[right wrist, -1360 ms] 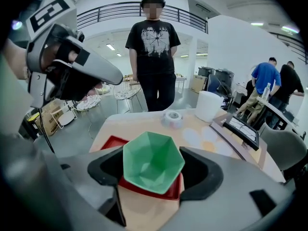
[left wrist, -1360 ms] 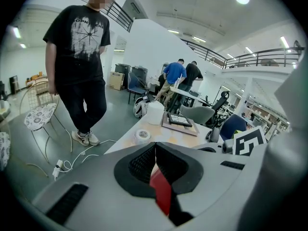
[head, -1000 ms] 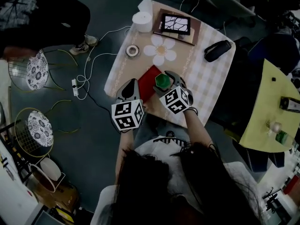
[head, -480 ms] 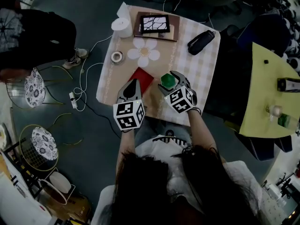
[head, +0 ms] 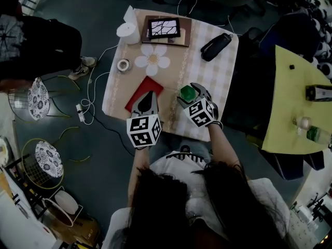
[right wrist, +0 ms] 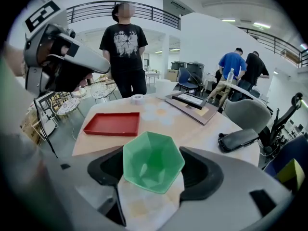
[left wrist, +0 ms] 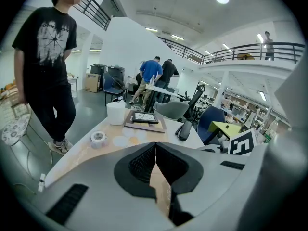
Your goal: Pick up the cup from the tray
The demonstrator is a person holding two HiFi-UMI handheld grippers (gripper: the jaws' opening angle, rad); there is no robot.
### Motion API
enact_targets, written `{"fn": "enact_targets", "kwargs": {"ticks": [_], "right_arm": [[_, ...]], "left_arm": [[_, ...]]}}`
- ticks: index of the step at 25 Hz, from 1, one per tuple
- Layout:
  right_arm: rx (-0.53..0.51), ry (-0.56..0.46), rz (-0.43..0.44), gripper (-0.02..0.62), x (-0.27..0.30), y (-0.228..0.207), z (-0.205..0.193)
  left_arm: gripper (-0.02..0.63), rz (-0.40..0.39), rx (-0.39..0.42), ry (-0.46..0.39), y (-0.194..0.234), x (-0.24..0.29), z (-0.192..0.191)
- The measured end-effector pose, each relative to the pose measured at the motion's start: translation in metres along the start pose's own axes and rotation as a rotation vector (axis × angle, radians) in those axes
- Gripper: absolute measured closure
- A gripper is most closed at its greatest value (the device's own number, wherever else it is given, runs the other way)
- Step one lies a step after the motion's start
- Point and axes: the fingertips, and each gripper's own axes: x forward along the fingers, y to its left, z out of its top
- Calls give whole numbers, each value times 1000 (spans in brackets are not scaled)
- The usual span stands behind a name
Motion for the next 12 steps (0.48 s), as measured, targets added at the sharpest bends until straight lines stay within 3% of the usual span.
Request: {"fn": "enact_targets", "kwargs": {"ticks": [6, 12], "right_arm": [[21, 1, 24, 253, 4, 4, -13], [-35, 2, 27, 253, 5, 7, -14]], "left_arm": [[597, 25, -3, -15, -5, -7, -2], [597, 61, -17, -25, -2, -16, -6]]}}
